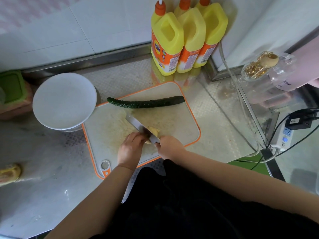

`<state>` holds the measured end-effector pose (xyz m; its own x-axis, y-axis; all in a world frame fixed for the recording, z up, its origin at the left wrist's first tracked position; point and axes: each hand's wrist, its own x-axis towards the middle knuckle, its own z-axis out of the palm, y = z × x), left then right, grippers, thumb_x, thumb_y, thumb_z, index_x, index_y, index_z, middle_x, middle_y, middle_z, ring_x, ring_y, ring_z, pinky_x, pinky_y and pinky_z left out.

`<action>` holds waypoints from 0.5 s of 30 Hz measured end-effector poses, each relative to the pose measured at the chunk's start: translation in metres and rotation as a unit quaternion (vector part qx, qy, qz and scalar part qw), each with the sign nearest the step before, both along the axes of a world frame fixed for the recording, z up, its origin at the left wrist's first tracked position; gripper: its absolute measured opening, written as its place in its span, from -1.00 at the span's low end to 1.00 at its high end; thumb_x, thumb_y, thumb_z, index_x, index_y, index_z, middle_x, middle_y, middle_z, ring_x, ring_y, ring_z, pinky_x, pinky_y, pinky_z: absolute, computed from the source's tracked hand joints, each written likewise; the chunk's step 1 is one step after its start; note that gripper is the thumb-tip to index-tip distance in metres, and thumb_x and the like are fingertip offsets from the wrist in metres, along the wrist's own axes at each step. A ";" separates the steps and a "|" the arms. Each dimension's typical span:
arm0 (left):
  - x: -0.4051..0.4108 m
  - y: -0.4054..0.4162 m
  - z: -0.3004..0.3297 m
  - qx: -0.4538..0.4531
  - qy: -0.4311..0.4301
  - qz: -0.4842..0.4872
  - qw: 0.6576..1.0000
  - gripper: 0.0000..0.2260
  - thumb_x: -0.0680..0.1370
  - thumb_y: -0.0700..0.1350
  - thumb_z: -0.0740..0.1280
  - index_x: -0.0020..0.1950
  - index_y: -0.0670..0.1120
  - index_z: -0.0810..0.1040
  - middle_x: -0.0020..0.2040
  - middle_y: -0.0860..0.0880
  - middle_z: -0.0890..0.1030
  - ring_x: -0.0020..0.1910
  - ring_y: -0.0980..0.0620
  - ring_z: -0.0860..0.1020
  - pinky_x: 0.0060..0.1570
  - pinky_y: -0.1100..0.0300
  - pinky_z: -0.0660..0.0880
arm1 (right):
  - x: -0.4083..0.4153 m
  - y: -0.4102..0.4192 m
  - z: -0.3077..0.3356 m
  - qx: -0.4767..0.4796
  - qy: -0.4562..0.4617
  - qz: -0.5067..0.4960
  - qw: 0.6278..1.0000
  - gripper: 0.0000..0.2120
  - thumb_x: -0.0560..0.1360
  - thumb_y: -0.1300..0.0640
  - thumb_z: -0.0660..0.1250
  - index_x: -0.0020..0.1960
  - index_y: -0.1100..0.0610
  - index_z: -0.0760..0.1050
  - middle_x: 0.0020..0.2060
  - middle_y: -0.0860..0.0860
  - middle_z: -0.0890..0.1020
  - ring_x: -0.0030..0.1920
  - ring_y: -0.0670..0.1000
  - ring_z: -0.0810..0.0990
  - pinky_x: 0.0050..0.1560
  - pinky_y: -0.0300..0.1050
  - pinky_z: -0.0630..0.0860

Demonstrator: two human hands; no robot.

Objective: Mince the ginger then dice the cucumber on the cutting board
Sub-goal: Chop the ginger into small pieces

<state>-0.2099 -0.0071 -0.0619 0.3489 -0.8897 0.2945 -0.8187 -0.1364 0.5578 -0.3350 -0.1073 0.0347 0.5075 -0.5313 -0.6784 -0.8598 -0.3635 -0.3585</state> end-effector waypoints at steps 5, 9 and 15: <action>0.001 0.003 -0.003 0.021 -0.008 0.012 1.000 -0.91 0.48 -0.20 0.35 -0.15 -0.14 0.65 -0.16 -0.04 0.60 -0.20 0.03 0.50 -0.32 0.21 0.45 | 0.002 0.005 0.006 -0.020 0.013 0.015 1.000 -0.75 0.61 0.11 0.15 0.16 0.22 0.48 0.07 0.16 0.59 0.12 0.17 0.57 0.06 0.00 0.49; 0.002 0.004 -0.004 0.032 0.000 0.008 0.999 -0.84 0.52 -0.13 0.29 -0.13 -0.14 0.65 -0.15 -0.04 0.60 -0.24 -0.02 0.55 -0.36 0.18 0.46 | 0.004 0.007 0.007 -0.024 0.024 0.016 0.999 -0.77 0.60 0.13 0.16 0.16 0.20 0.48 0.09 0.15 0.58 0.12 0.17 0.56 0.07 0.01 0.50; 0.003 0.006 -0.007 0.036 0.013 0.004 0.999 -0.83 0.53 -0.13 0.28 -0.11 -0.15 0.65 -0.12 -0.05 0.61 -0.22 -0.05 0.58 -0.36 0.15 0.50 | 0.006 0.007 0.007 -0.013 0.027 0.018 0.999 -0.79 0.59 0.16 0.16 0.14 0.21 0.48 0.07 0.16 0.58 0.11 0.17 0.56 -0.02 -0.04 0.45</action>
